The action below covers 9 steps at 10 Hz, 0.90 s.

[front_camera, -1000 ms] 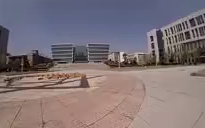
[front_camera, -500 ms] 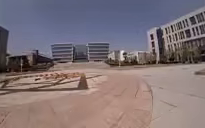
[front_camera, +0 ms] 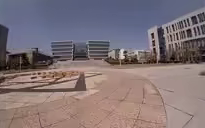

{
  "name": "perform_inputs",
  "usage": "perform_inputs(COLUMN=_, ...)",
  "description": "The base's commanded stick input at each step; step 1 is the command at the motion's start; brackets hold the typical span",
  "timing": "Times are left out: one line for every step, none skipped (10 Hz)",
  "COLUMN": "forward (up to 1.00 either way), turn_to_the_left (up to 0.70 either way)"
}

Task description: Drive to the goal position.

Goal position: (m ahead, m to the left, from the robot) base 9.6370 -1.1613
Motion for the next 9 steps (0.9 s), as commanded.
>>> perform_inputs(forward=0.70, turn_to_the_left=-0.35)
perform_inputs(forward=0.70, turn_to_the_left=-0.35)
perform_inputs(forward=0.70, turn_to_the_left=-0.35)
perform_inputs(forward=0.70, turn_to_the_left=-0.35)
perform_inputs(forward=0.70, turn_to_the_left=-0.35)
perform_inputs(forward=0.70, turn_to_the_left=-0.35)
perform_inputs(forward=0.70, turn_to_the_left=-0.35)
perform_inputs(forward=0.70, turn_to_the_left=-0.35)
perform_inputs(forward=0.70, turn_to_the_left=-0.35)
